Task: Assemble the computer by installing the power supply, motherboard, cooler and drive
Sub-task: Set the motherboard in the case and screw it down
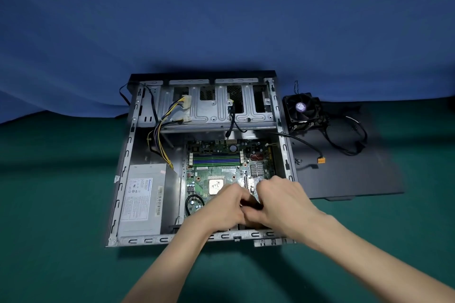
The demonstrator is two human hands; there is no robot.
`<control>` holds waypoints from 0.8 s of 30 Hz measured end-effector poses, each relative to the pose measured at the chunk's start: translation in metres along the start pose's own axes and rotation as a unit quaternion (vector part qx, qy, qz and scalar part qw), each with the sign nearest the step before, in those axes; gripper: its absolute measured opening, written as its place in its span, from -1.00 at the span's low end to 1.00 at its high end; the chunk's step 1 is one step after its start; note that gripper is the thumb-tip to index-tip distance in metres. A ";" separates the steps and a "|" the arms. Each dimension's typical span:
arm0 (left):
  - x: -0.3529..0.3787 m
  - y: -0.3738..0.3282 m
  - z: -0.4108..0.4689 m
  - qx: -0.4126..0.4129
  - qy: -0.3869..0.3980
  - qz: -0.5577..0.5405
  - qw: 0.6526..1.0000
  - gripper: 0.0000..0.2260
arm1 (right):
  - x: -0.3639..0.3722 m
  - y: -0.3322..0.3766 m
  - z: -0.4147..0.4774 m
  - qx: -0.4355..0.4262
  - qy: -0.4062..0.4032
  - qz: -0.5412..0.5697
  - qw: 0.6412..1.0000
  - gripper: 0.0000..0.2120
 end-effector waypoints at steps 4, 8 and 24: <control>-0.001 -0.001 -0.002 0.001 0.004 -0.025 1.000 -0.78 | 0.004 0.001 -0.003 -0.025 0.023 0.045 0.998 -0.69; 0.001 -0.002 0.000 0.001 0.013 -0.002 1.000 -0.84 | 0.003 0.001 -0.002 0.000 -0.004 -0.006 1.000 -0.55; -0.002 0.001 0.000 0.015 -0.009 -0.053 0.998 -0.71 | -0.001 -0.001 0.000 -0.012 -0.002 0.071 0.997 -0.60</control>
Point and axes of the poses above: each hand's wrist, its own z-axis towards the middle knuckle, its own x-axis out of the palm, y = z × x, the point moved 4 cm from there along z, towards the middle knuckle, and after that the axes turned 3 degrees about -z, right-handed, at the moved point
